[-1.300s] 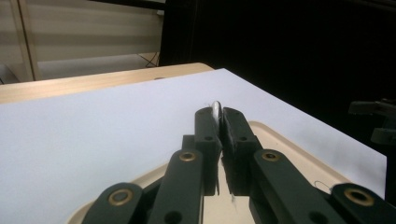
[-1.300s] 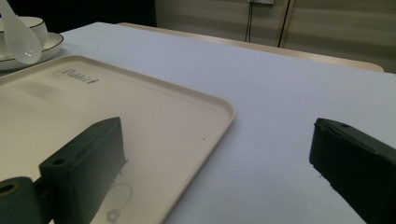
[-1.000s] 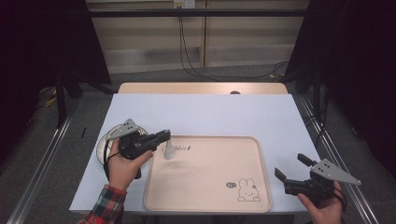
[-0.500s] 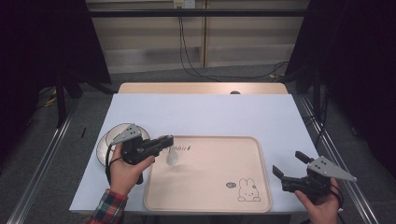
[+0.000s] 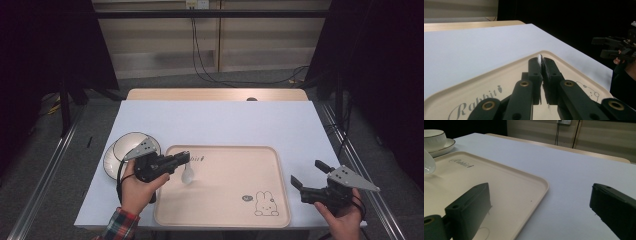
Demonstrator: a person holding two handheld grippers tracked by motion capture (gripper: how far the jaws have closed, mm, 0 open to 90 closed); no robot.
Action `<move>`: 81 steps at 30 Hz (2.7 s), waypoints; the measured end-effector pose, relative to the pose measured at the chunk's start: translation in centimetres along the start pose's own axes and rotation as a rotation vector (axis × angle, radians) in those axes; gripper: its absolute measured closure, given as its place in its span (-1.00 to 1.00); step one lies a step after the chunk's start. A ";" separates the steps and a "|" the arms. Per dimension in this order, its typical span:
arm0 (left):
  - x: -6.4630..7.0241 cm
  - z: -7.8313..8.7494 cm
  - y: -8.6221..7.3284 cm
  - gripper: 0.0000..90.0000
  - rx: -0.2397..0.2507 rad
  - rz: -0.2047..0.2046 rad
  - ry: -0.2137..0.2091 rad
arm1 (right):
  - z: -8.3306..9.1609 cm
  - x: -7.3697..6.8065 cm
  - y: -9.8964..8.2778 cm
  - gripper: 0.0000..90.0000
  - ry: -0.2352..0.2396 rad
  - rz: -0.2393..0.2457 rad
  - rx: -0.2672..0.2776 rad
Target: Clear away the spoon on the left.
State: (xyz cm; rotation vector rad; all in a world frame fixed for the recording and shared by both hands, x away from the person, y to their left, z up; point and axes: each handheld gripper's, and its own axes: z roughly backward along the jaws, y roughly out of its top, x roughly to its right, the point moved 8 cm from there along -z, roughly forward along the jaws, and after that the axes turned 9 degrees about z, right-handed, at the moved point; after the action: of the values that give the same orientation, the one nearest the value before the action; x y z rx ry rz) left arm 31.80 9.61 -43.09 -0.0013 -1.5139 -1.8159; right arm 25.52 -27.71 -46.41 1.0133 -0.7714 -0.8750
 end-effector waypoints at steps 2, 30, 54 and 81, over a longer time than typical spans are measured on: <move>0.1 0.0 -0.1 0.90 -0.001 0.002 -0.003 | -0.1 0.0 0.0 -0.93 0.001 0.001 0.001; 0.1 -0.3 -1.7 0.87 -0.041 0.036 -0.049 | -0.3 -0.1 0.0 -0.93 0.007 0.008 -0.001; -3.9 -2.7 -2.1 0.69 -0.061 -0.010 0.047 | 0.6 0.2 -0.5 -0.93 -0.007 -0.007 -0.009; -5.7 -3.0 -2.6 0.62 -0.062 0.022 0.104 | 0.5 0.1 -0.5 -0.93 0.002 -0.001 -0.010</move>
State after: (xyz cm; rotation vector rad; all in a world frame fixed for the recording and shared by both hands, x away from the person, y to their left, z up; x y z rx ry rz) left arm 35.79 10.12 -48.75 0.0451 -1.3801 -1.8163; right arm 25.01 -28.10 -46.70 1.0056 -0.7643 -0.8780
